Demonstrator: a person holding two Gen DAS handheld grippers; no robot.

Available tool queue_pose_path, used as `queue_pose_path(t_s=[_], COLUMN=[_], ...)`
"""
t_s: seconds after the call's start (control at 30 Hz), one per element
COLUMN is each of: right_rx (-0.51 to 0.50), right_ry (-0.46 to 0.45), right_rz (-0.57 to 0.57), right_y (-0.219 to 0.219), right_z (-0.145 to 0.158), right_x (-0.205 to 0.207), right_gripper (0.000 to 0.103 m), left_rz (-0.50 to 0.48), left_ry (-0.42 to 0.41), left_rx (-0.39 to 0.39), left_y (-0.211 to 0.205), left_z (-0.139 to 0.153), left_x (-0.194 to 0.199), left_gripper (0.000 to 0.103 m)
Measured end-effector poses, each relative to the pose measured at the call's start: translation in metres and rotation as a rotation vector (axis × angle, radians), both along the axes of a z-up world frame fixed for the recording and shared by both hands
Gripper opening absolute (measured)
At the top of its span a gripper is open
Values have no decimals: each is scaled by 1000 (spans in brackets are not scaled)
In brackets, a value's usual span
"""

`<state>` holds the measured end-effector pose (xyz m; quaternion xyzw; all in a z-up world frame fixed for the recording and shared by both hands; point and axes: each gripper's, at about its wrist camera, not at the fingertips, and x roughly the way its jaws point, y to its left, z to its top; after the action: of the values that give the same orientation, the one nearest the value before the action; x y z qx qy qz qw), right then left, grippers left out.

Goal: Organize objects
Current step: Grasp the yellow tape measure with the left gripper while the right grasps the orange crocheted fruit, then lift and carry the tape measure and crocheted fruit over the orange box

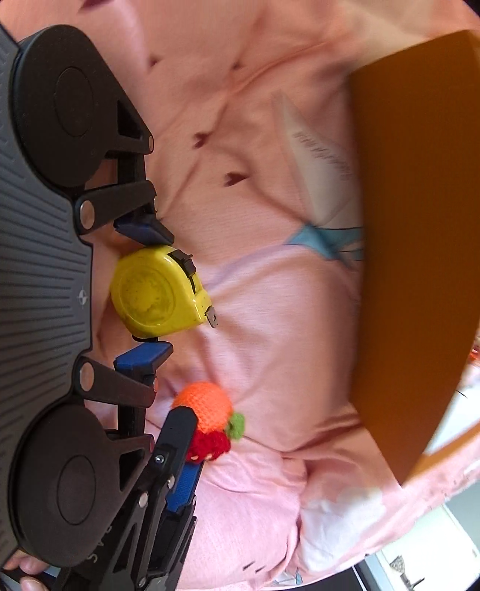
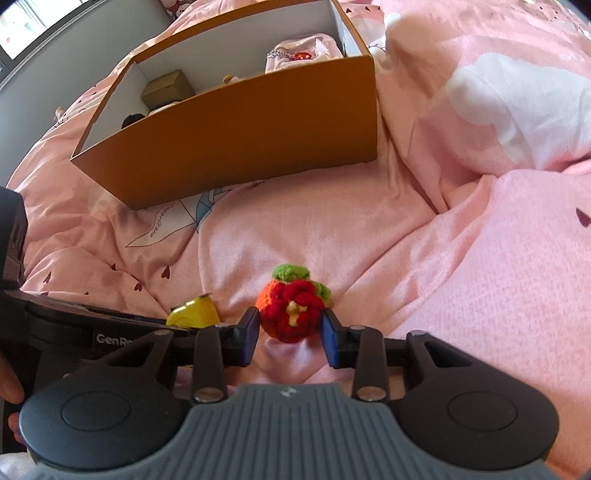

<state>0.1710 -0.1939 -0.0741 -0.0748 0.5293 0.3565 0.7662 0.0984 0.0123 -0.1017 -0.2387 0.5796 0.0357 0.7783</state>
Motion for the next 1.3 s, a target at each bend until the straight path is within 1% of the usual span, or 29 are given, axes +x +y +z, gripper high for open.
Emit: queue_pose_path(t_s=[0.1,0.2,0.27,0.37,0.47,0.5,0.53,0.57,0.67,0.73,0.87,0.93,1.0,1.1,1.17,1.3], right_rx=[21,26,14,3,6,9,12,13,16,17,16,16,24,24,9,10], right_ry=[-34,-51,-49,-34,-18,-15,-14,-14,-23,-30,-32,-29,-23,-21,-19,-17], right_rz=[34,63,68,65,59,57,56,55,59,69,73,66,62,58,51,51], right_y=[7,21,28,34,34,34,33,33,34,36,40,41,43,45,47,47], right_z=[7,8,3,-7,-11,-11,-11,-10,-8,-8,-10,-13,-16,-21,-25,-27], right_x=[3,10,15,21,23,23,23,24,23,23,25,28,32,35,37,36], right_gripper=[37,37,37,37,38,38,38,38,38,39,42,42,43,44,44,43], left_rz=[-71,-108,-75,1,78,105,131,146,193,215,247,247,246,247,243,234], left_ry=[-58,-70,-52,-33,-17,-15,-20,-16,40,63,68,75,79,73,66,50], left_rx=[88,143,141,122,120,124,124,121,101,75,65,68,70,60,61,67], left_y=[4,12,19,28,33,34,34,34,35,36,37,36,36,38,37,39], left_z=[14,14,6,-6,-5,-3,-1,1,-1,-7,-14,-16,-19,-21,-21,-17], left_x=[10,14,21,20,15,14,13,12,11,11,14,15,15,14,13,5], left_gripper=[61,61,61,62,68,74,77,78,78,77,76,69,66,58,58,57])
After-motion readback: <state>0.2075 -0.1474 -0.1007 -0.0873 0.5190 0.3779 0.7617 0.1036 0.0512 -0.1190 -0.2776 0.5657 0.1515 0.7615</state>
